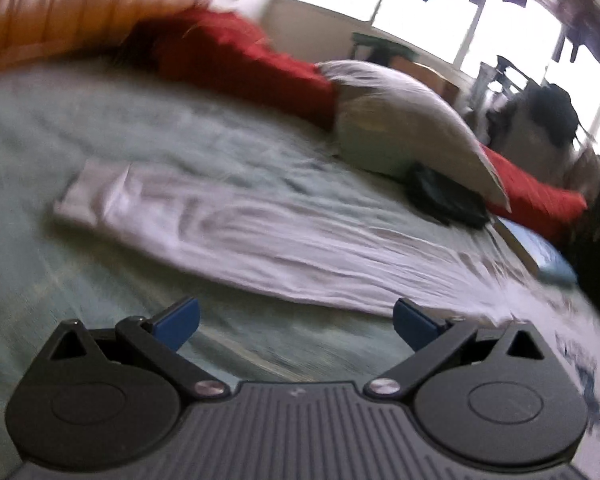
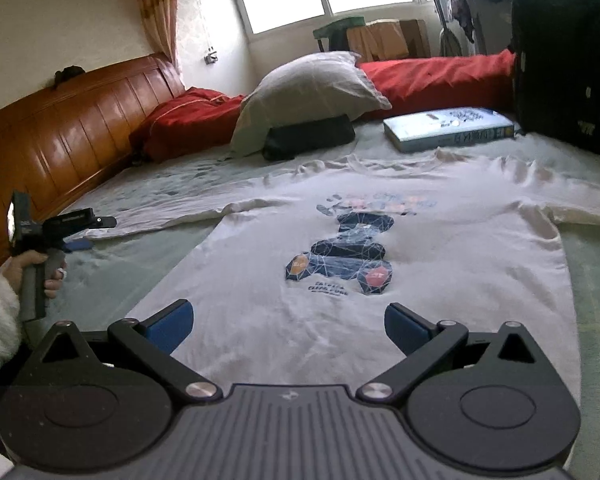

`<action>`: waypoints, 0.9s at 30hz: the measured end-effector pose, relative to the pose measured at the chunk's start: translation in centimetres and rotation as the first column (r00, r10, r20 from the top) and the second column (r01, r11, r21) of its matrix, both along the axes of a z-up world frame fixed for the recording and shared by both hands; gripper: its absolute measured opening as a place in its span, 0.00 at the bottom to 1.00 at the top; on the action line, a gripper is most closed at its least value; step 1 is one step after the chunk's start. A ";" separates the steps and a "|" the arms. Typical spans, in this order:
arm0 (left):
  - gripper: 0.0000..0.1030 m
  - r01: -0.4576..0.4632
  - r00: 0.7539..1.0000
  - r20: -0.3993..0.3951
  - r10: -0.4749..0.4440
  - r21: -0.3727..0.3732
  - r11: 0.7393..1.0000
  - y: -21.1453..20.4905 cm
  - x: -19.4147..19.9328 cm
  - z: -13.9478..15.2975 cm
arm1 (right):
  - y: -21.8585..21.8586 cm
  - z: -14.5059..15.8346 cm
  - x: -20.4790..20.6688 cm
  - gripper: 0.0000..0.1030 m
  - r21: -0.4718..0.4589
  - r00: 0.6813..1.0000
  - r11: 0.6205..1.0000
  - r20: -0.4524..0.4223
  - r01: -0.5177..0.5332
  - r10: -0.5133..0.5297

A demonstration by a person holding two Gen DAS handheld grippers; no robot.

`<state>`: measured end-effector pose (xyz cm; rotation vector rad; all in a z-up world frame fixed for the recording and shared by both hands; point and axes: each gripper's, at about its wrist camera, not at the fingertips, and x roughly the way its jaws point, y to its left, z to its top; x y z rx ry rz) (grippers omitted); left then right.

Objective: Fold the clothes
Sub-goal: 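Move the left gripper to the white sleeve cuff and grasp it, then lift the held sleeve and carry it across the shirt body with the left gripper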

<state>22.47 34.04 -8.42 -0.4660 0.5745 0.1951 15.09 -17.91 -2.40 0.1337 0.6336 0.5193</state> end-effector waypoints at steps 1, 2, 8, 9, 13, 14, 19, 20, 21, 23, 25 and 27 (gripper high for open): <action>0.99 -0.003 1.000 0.003 0.003 -0.019 1.000 0.4 0.3 -0.5 | 0.1 -0.1 0.3 1.00 -0.001 1.000 1.000 -0.007 0.002 -0.002; 0.99 -0.001 1.000 0.013 0.001 -0.029 1.000 0.7 0.5 -0.9 | 0.3 -0.3 0.5 1.00 -0.001 1.000 1.000 -0.014 0.004 -0.004; 0.99 0.024 0.998 0.058 -0.018 -0.103 0.994 2.6 2.1 -1.5 | 0.6 -0.9 1.7 1.00 0.022 0.998 0.999 -0.051 0.030 -0.029; 0.99 0.018 0.998 0.066 -0.011 -0.120 0.993 3.1 2.4 -1.5 | 0.6 -1.0 1.9 1.00 0.027 0.998 0.999 -0.060 0.030 -0.028; 0.99 -0.006 0.996 0.090 0.018 -0.130 0.992 4.2 3.8 -1.7 | 1.0 -1.2 1.9 1.00 0.024 0.997 1.000 -0.069 0.018 -0.016; 0.99 -0.014 0.995 0.096 0.028 -0.135 0.991 4.5 4.1 -1.7 | 1.1 -1.2 1.8 1.00 0.020 0.998 1.000 -0.066 0.014 -0.012; 0.99 -0.073 0.988 0.122 0.094 -0.167 0.983 5.4 5.2 -2.0 | 1.1 -1.0 1.6 1.00 0.024 0.998 1.000 -0.054 0.014 -0.013; 0.99 -0.080 0.988 0.118 0.099 -0.158 0.984 5.2 5.4 -1.9 | 1.0 -1.0 1.6 1.00 0.027 0.998 0.999 -0.057 0.017 -0.016; 0.99 -0.080 0.989 0.112 0.097 -0.143 0.986 4.9 5.5 -1.8 | 1.0 -1.0 1.6 1.00 0.029 0.998 0.999 -0.057 0.020 -0.018; 0.99 -0.076 0.990 0.109 0.091 -0.135 0.988 4.7 5.7 -1.5 | 0.9 -0.9 1.5 1.00 0.033 0.998 0.999 -0.054 0.022 -0.021; 0.99 -0.073 0.990 0.110 0.090 -0.157 0.985 4.8 6.0 -1.0 | 0.9 -0.7 1.4 1.00 0.035 0.998 0.999 -0.053 0.018 -0.016; 0.99 -0.069 0.990 0.113 0.089 -0.175 0.982 4.8 6.3 -0.3 | 0.8 -0.6 1.3 1.00 0.038 0.998 0.999 -0.058 0.008 -0.006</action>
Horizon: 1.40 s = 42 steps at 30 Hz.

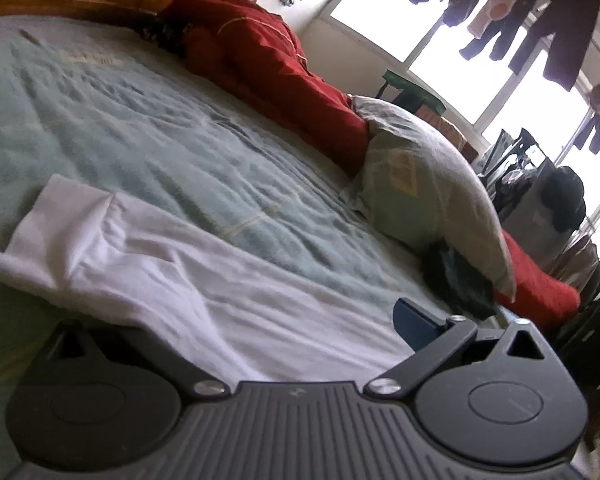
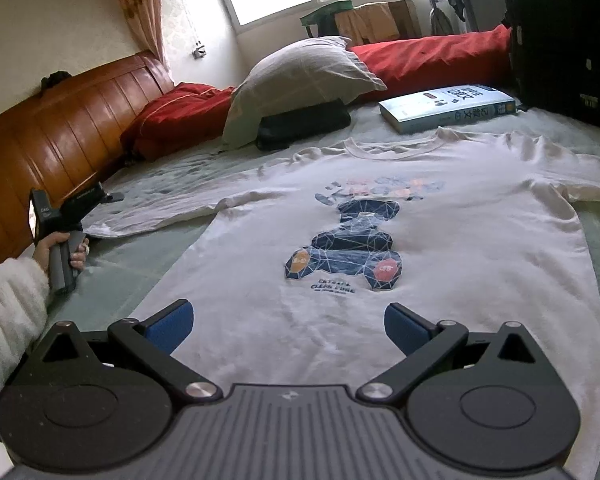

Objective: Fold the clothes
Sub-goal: 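Lift the held sleeve and carry it across the shirt body with the left gripper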

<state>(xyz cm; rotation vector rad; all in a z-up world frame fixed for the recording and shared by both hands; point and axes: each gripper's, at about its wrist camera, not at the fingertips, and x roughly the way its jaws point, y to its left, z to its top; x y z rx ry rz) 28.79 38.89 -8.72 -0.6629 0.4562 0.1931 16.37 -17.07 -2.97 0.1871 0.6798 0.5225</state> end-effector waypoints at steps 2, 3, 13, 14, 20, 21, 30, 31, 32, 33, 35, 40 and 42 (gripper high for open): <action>0.99 0.005 1.000 0.013 -0.005 0.012 1.000 -0.4 0.2 0.8 | 0.0 0.1 -0.2 1.00 -0.001 1.000 1.000 -0.009 -0.007 0.007; 0.99 0.013 1.000 0.019 -0.013 0.018 1.000 -0.6 0.4 1.3 | 0.0 0.2 -0.3 1.00 0.000 1.000 1.000 -0.008 -0.009 0.009; 0.99 0.103 0.994 0.031 -0.105 0.055 0.993 -5.0 1.8 6.6 | -0.8 1.3 -2.0 1.00 -0.073 0.999 0.997 -0.035 -0.024 0.021; 0.99 0.111 0.993 0.029 -0.113 0.061 0.992 -5.6 1.9 7.1 | -1.0 1.2 -2.2 1.00 -0.079 0.999 0.997 -0.042 -0.025 0.021; 0.99 0.159 0.987 0.012 -0.161 0.084 0.984 -9.4 3.0 9.7 | -2.4 1.1 -3.5 1.00 -0.113 0.997 0.993 -0.069 -0.040 0.032; 0.99 0.165 0.986 0.009 -0.167 0.091 0.982 -10.1 3.2 10.1 | -2.5 1.0 -3.6 1.00 -0.117 0.996 0.992 -0.082 -0.047 0.037; 0.99 0.245 0.968 0.008 -0.249 0.156 0.957 -17.4 4.8 14.0 | -5.9 1.0 -5.1 1.00 -0.091 0.994 0.996 -0.103 -0.028 0.018; 0.99 0.253 0.966 0.006 -0.257 0.163 0.954 -18.2 5.0 14.3 | -6.4 0.9 -5.2 1.00 -0.085 0.995 0.996 -0.102 -0.019 0.010; 0.99 0.258 0.965 0.005 -0.263 0.169 0.951 -19.0 5.3 14.6 | -6.9 0.9 -5.3 1.00 -0.080 0.995 0.997 -0.100 -0.011 0.003; 0.99 0.263 0.963 0.005 -0.268 0.172 0.949 -19.7 5.5 14.9 | -7.4 0.9 -5.4 1.00 -0.075 0.995 0.997 -0.099 -0.005 -0.003; 0.99 0.274 0.961 0.003 -0.278 0.164 0.948 -21.2 6.0 15.3 | -8.3 0.7 -5.5 1.00 -0.062 0.995 0.998 -0.100 0.005 -0.012; 0.99 0.284 0.958 -0.016 -0.285 0.164 0.945 -24.5 7.1 15.9 | -9.8 0.5 -5.9 1.00 -0.070 0.995 0.998 -0.097 -0.007 0.000; 0.99 0.288 0.957 -0.018 -0.289 0.167 0.943 -25.9 7.5 16.2 | -10.1 0.5 -6.0 1.00 -0.071 0.995 0.997 -0.093 -0.027 0.020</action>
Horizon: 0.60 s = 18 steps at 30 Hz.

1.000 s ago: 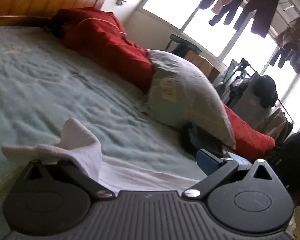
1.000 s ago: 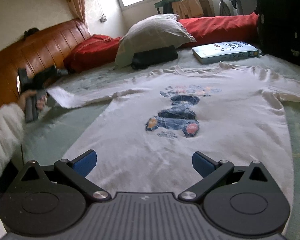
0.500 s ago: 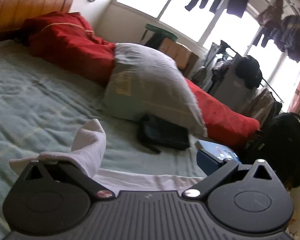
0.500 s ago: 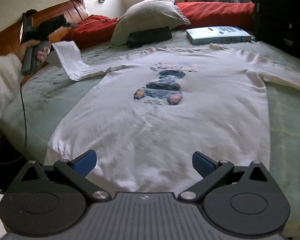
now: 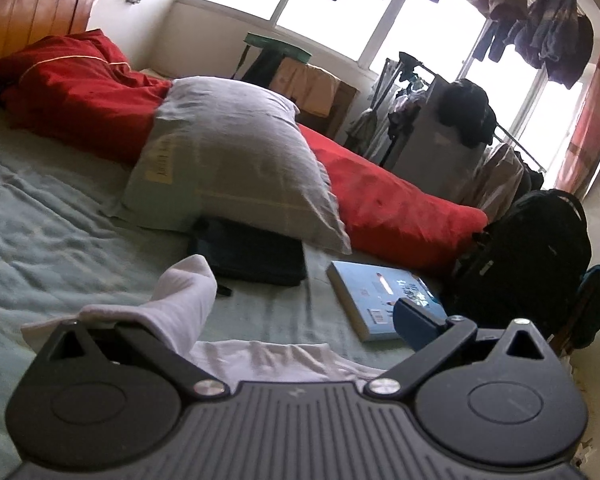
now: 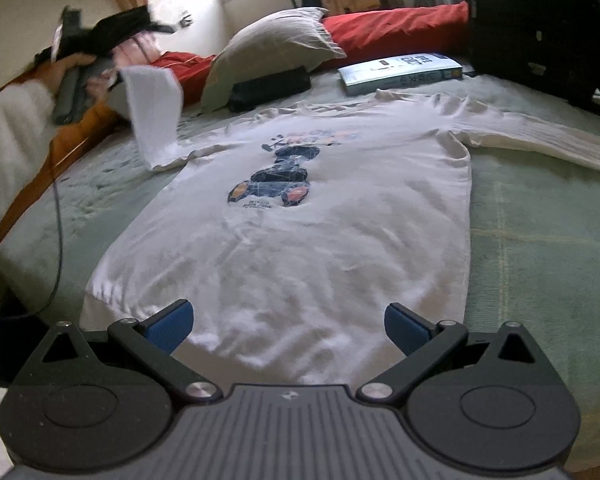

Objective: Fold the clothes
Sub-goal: 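Lift the held sleeve and carry it across the shirt body with the left gripper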

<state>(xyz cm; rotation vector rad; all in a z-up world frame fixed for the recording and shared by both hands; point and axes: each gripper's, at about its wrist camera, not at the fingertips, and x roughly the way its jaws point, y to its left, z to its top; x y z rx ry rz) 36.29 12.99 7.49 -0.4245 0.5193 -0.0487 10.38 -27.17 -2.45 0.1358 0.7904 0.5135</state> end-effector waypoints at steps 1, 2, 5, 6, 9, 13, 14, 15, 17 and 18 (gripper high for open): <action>0.99 0.003 1.000 -0.001 -0.003 0.002 1.000 -0.7 0.2 0.1 | -0.1 0.0 0.0 1.00 0.000 1.000 1.000 0.002 -0.008 0.008; 0.99 0.006 1.000 -0.002 -0.006 0.003 1.000 -1.3 0.3 0.2 | -0.2 0.0 0.1 1.00 0.000 1.000 1.000 0.003 -0.016 0.016; 0.99 0.023 1.000 -0.002 -0.023 0.007 1.000 -3.2 0.7 0.6 | -0.4 -0.1 0.3 1.00 -0.007 1.000 1.000 0.007 -0.029 0.029; 0.99 0.029 1.000 -0.005 -0.029 0.009 1.000 -3.9 0.9 0.7 | -0.5 -0.2 0.3 1.00 -0.010 0.999 0.999 0.009 -0.031 0.031; 0.99 0.043 0.999 -0.015 -0.043 0.018 0.999 -5.7 1.6 0.9 | -1.0 -0.4 0.4 1.00 0.010 1.000 1.000 0.006 -0.029 0.029; 0.99 0.058 0.998 -0.027 -0.058 0.032 0.998 -7.7 2.5 1.0 | -1.6 -0.9 0.3 1.00 0.036 0.999 0.999 0.003 -0.034 0.034; 0.99 0.062 0.998 -0.030 -0.061 0.033 0.998 -8.2 2.7 1.0 | -1.7 -1.0 0.3 1.00 0.040 0.999 0.999 0.003 -0.036 0.036; 0.99 0.065 0.997 -0.032 -0.064 0.034 0.997 -8.7 2.9 1.0 | -1.8 -1.1 0.4 1.00 0.042 0.999 0.998 0.002 -0.038 0.038; 0.99 0.071 0.997 -0.037 -0.069 0.037 0.997 -9.7 3.3 1.1 | -1.8 -1.2 0.6 1.00 0.045 0.999 0.998 0.000 -0.041 0.041; 0.99 0.074 0.997 -0.039 -0.072 0.041 0.996 -10.2 3.5 1.1 | -1.9 -1.3 0.6 1.00 0.044 0.999 0.998 0.000 -0.041 0.041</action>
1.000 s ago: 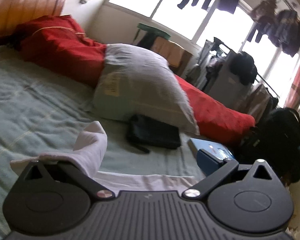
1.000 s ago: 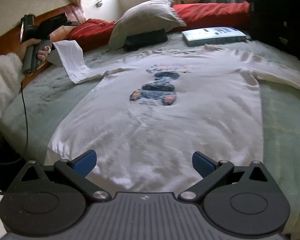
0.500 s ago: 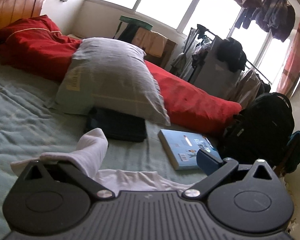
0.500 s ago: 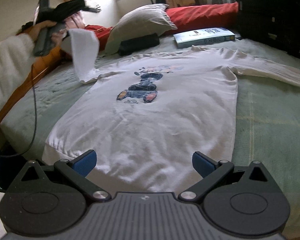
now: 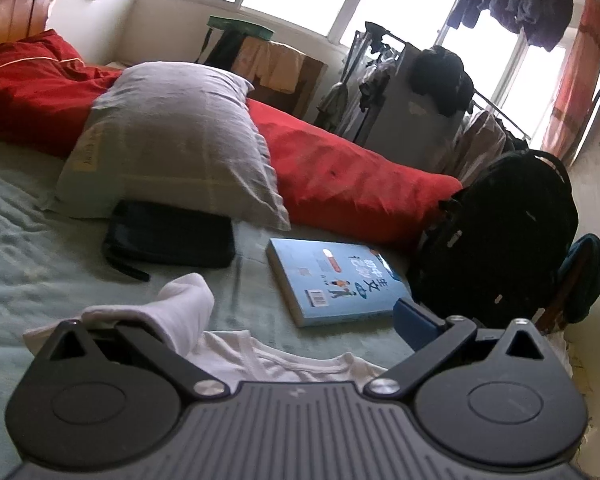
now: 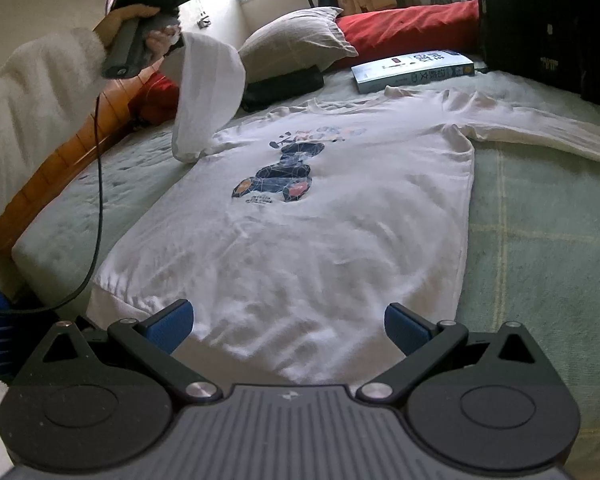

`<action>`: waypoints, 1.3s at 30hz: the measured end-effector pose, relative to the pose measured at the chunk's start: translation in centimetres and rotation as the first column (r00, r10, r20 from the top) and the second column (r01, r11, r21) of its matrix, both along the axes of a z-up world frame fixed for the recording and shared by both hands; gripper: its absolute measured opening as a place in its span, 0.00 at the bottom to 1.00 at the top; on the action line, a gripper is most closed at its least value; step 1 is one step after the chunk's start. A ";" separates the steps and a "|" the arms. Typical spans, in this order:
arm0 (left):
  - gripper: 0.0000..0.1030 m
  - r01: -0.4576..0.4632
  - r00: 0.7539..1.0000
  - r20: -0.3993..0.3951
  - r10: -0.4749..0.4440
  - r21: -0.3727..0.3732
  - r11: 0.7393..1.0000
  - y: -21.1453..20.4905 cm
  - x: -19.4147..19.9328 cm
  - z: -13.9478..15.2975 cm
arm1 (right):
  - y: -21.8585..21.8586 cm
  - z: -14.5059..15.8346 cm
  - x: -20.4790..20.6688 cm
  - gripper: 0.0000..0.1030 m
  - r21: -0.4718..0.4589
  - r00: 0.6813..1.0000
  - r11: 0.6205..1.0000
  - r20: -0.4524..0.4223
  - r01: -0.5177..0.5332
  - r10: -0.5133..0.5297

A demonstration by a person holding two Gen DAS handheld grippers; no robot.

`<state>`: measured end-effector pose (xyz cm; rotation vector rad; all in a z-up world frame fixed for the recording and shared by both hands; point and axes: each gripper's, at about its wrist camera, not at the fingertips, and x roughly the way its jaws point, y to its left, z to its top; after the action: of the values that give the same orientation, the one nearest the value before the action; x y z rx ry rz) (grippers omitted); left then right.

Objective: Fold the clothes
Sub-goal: 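Lift the held sleeve and carry it across the shirt body with the left gripper, then lay the sleeve across the shirt below the collar and open the left gripper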

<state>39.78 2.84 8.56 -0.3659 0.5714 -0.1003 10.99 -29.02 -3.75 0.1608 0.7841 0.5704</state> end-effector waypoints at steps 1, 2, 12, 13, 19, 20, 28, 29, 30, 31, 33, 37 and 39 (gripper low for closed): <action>0.99 0.003 1.000 -0.002 -0.003 0.004 1.000 -0.5 0.2 0.0 | -0.1 -0.1 0.0 1.00 0.000 1.000 1.000 0.001 0.000 0.000; 0.99 0.005 1.000 -0.004 -0.005 0.009 1.000 -0.9 0.4 0.0 | -0.2 -0.1 0.1 1.00 0.001 1.000 1.000 0.003 -0.001 0.001; 0.99 0.066 0.997 -0.029 -0.065 0.044 0.997 -5.7 2.5 -0.1 | -1.5 -0.9 0.6 1.00 0.040 1.000 0.999 -0.006 0.007 -0.006; 0.99 0.076 0.997 -0.031 -0.074 0.049 0.996 -6.2 2.6 -0.1 | -1.6 -1.0 0.7 1.00 0.043 1.000 0.999 -0.009 0.008 -0.007; 0.99 0.113 0.993 -0.038 -0.111 0.058 0.992 -8.7 3.4 -0.5 | -2.0 -1.2 0.9 1.00 0.055 1.000 0.998 -0.007 0.006 -0.006; 0.99 0.119 0.992 -0.042 -0.116 0.059 0.991 -9.1 3.6 -0.6 | -2.0 -1.2 0.9 1.00 0.058 1.000 0.998 -0.006 0.006 -0.005; 0.99 0.178 0.982 -0.075 -0.173 0.061 0.982 -11.6 3.9 -2.4 | -2.4 -1.4 1.0 1.00 0.066 1.000 0.998 -0.010 0.012 -0.011; 0.99 0.187 0.980 -0.082 -0.182 0.062 0.980 -11.9 3.9 -2.7 | -2.4 -1.4 1.0 1.00 0.067 1.000 0.998 -0.011 0.012 -0.011; 0.99 0.196 0.978 -0.089 -0.191 0.063 0.978 -12.1 3.9 -2.9 | -2.4 -1.4 1.0 1.00 0.067 1.000 0.998 -0.011 0.013 -0.012; 0.99 0.205 0.975 -0.095 -0.199 0.065 0.977 -12.4 3.9 -3.2 | -2.4 -1.4 1.0 1.00 0.067 1.000 0.998 -0.012 0.013 -0.012; 0.99 0.222 0.971 -0.109 -0.214 0.067 0.973 -13.0 3.9 -3.8 | -2.4 -1.5 1.0 1.00 0.066 1.000 0.998 -0.013 0.014 -0.013; 0.99 0.243 0.963 -0.135 -0.233 0.061 0.968 -13.8 4.0 -5.3 | -2.2 -1.4 1.0 1.00 0.062 1.000 0.998 -0.013 0.014 -0.013; 0.99 0.249 0.960 -0.149 -0.238 0.057 0.967 -14.0 4.0 -6.2 | -2.1 -1.4 1.0 1.00 0.061 1.000 0.998 -0.014 0.011 -0.010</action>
<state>43.82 -11.18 2.39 -0.2288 0.7572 -0.2913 12.03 -31.12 -5.15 0.2255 0.7785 0.5840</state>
